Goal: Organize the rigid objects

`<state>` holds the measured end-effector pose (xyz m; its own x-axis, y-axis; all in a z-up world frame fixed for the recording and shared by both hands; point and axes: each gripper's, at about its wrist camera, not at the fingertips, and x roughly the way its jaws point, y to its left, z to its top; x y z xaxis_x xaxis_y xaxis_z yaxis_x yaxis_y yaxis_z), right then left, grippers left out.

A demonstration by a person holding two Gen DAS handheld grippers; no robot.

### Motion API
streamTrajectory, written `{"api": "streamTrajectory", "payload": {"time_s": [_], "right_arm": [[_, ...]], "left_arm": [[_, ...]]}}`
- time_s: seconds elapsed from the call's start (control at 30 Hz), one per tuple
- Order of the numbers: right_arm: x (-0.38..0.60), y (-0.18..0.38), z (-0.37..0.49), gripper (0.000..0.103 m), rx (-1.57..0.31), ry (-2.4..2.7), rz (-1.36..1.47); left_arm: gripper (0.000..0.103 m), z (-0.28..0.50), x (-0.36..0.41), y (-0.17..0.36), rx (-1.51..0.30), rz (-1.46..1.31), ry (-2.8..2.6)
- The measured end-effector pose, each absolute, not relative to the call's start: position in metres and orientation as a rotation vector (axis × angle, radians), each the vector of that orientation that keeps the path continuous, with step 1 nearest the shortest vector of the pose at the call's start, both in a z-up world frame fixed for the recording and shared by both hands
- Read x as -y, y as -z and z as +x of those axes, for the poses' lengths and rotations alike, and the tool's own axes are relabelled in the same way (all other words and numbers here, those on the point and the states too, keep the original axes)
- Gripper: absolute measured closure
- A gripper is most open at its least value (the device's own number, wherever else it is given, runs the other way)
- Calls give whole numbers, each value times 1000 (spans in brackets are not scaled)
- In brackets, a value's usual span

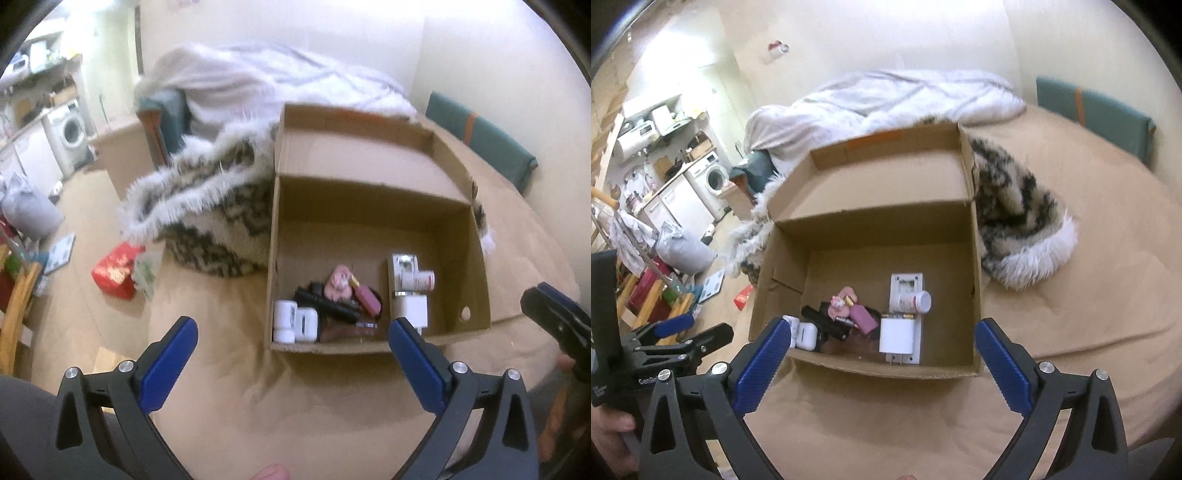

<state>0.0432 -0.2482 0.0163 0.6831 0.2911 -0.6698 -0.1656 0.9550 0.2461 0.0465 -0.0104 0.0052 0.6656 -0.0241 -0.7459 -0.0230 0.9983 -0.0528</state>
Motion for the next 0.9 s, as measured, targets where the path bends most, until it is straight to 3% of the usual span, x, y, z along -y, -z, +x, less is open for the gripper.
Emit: {"api": "streamTrajectory", "payload": {"time_s": [0.2,0.9], "right_arm": [[247,-15,41,0,-742,-244,179],[247,-1,59,0,-775,-220,230]], "left_arm": [[0,37,26,-16,-727,8,-14],[0,48,24,-6,-763,-39,-25]]}}
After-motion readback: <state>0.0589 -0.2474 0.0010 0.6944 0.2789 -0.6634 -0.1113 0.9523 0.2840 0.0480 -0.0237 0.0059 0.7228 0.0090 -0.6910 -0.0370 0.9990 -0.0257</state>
